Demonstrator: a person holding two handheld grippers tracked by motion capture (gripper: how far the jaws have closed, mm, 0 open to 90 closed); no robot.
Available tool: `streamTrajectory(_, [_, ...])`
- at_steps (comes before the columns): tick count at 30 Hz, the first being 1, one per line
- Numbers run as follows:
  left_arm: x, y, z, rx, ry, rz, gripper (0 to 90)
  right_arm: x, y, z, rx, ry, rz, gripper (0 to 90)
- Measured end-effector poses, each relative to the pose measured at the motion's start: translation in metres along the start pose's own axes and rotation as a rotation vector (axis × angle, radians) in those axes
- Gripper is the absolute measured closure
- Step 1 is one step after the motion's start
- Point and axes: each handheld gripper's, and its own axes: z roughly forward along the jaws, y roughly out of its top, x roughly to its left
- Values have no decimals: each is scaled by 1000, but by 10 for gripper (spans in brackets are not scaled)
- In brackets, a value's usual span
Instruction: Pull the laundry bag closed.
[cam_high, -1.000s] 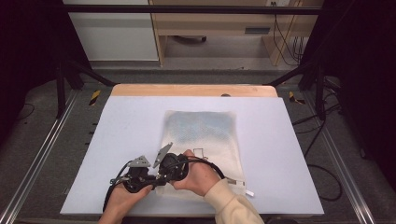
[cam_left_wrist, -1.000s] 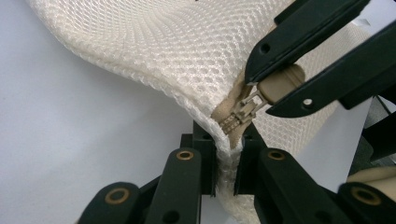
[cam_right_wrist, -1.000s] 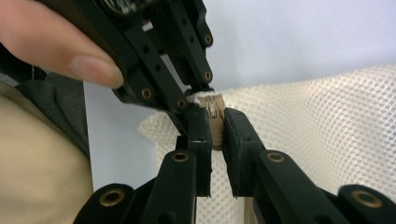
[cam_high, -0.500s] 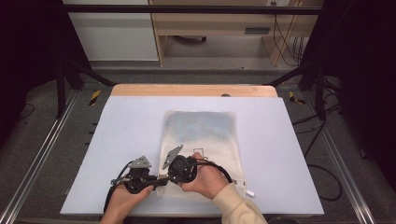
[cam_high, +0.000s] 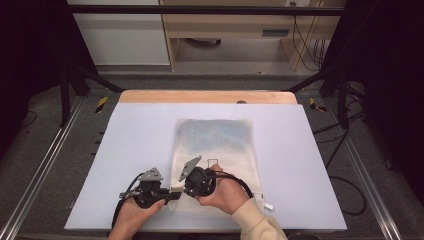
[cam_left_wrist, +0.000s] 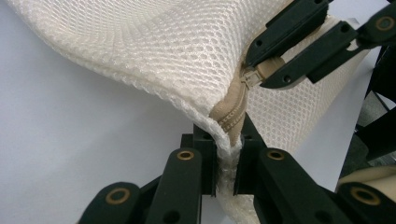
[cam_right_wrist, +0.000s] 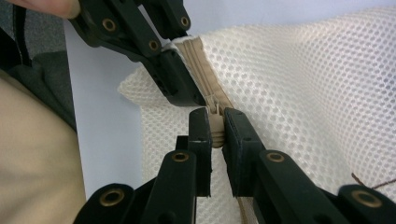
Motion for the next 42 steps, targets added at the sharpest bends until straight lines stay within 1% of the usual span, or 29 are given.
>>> streamTrajectory(2, [0, 0, 0, -2, -3, 0, 825, -1, -1, -1, 0, 3, 1, 821])
streamTrajectory(3, [0, 0, 0, -2, -3, 1, 825, 0, -3, -2, -5, 0, 9, 820])
streamTrajectory(10, [-2, 1, 0, -2, -9, 12, 825, 0, -7, -5, -14, -6, 9, 821])
streamTrajectory(15, [-3, 1, 1, -2, -9, 13, 824, 0, -9, -7, -4, -10, 10, 821])
streamTrajectory(17, [-3, 1, 0, -2, -9, 14, 825, 0, -10, -7, -8, -11, 13, 821])
streamTrajectory(21, [-4, 1, 1, -2, -17, 16, 824, -1, -12, -10, -7, -13, 15, 820])
streamTrajectory(29, [-4, 1, 0, -7, -20, 16, 824, -1, -14, -14, 5, -21, 19, 821])
streamTrajectory(33, [-4, 1, -1, -14, -21, 14, 824, -2, -17, -19, 7, -31, 29, 821])
streamTrajectory(39, [-4, 1, -2, -19, -20, 10, 824, -4, -21, -26, 17, -44, 23, 821])
streamTrajectory(40, [-4, 1, -3, -21, -21, 8, 824, -4, -23, -29, 21, -50, 32, 821])
streamTrajectory(42, [-4, 1, -3, -22, -20, 9, 824, -4, -24, -30, 22, -51, 33, 821])
